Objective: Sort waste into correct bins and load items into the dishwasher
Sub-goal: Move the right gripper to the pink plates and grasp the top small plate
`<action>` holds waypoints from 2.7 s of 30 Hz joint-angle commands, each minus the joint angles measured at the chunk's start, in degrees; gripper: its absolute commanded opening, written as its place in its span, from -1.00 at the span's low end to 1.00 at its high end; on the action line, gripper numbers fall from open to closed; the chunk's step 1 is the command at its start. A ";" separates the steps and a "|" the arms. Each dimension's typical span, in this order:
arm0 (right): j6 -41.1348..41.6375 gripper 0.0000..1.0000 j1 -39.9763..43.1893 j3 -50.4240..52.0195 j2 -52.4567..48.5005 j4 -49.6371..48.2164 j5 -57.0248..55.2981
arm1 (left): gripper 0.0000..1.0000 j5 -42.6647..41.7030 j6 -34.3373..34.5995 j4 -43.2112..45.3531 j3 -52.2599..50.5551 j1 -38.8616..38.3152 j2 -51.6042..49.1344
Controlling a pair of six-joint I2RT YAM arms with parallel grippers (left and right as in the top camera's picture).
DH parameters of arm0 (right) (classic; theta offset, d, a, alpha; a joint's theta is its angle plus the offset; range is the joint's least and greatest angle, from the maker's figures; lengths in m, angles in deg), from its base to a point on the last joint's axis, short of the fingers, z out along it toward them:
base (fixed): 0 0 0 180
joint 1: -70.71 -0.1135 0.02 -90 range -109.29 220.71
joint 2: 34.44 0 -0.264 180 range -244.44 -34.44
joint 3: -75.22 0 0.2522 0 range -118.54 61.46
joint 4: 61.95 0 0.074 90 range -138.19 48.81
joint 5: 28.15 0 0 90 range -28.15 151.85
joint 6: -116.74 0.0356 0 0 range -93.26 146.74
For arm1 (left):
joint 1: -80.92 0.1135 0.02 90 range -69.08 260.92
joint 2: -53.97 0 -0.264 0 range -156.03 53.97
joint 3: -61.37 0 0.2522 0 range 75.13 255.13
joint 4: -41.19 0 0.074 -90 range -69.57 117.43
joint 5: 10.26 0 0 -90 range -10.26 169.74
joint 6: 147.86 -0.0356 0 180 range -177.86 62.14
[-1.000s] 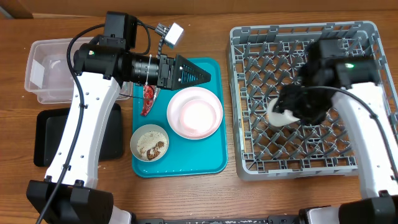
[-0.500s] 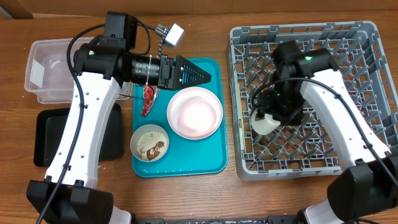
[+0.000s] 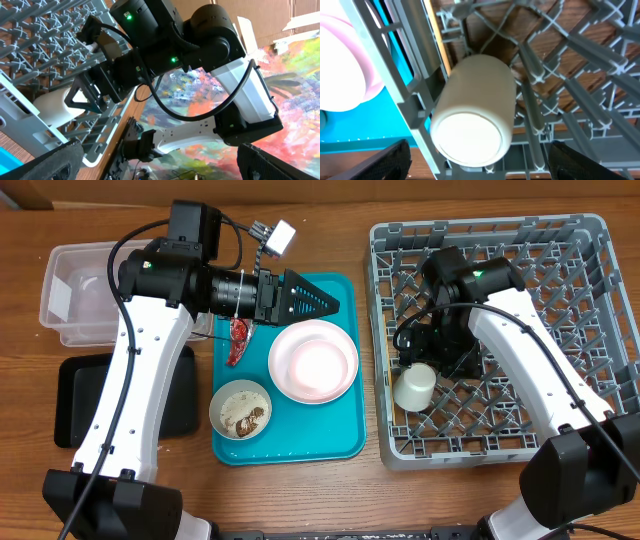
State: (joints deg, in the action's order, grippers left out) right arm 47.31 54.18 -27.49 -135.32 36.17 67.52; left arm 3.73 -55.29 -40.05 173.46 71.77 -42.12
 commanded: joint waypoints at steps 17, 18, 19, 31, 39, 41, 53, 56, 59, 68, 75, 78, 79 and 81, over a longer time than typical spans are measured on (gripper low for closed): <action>-12.09 0.40 -8.20 -1.60 10.91 -12.02 18.84 | 0.73 37.81 19.02 -2.36 0.85 2.21 5.75; -12.07 0.40 -10.27 -1.20 10.12 -12.76 16.68 | 0.74 41.33 20.24 -2.71 0.85 2.45 6.82; -12.07 0.40 -11.54 -1.07 9.64 -13.00 15.17 | 0.74 45.24 21.62 -3.23 0.85 2.56 8.04; -11.69 0.39 -20.39 -1.07 -4.09 -22.34 -5.09 | 1.00 71.52 27.91 -12.70 0.83 2.69 15.06; -14.08 0.29 -20.24 -1.07 -10.27 -25.92 -6.03 | 1.00 72.04 27.65 -15.02 0.83 2.71 13.66; -14.73 0.24 -20.26 -1.07 -11.96 -25.53 -6.05 | 1.00 72.00 27.65 -14.99 0.83 2.71 13.27; -14.88 -0.17 -20.26 -1.05 -18.21 -26.53 -5.62 | 1.00 71.95 27.67 -15.04 0.83 2.71 12.20; -14.84 -0.53 -20.15 -1.05 -18.88 -26.51 -5.62 | 1.00 71.95 27.67 -15.04 0.83 2.71 12.20; -14.84 -0.62 -20.15 -1.07 -18.88 -26.84 -5.66 | 1.00 71.95 27.67 -15.06 0.83 2.71 12.20; -13.31 -0.92 -20.04 -4.96 -18.21 -23.43 -7.19 | 1.00 71.97 27.65 -15.06 0.83 2.71 12.20; -10.86 -0.92 -20.04 -11.10 -13.60 -20.11 -9.33 | 1.00 72.00 27.65 -15.02 0.83 2.71 12.20; -7.45 -0.92 -20.04 -13.49 -10.62 -19.28 -14.58 | 1.00 72.00 27.67 -15.02 0.83 2.71 12.20; -5.33 -0.92 -19.98 -14.40 -8.37 -19.37 -18.91 | 1.00 71.97 27.67 -15.02 0.83 2.71 12.20; -3.37 -0.92 -19.52 -15.12 -6.16 -19.41 -23.67 | 1.00 71.97 27.67 -15.02 0.83 2.71 12.20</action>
State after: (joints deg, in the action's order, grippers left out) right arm 38.90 33.94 -39.27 -148.13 16.98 53.78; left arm 74.87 -28.17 -55.11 173.54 74.33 -29.69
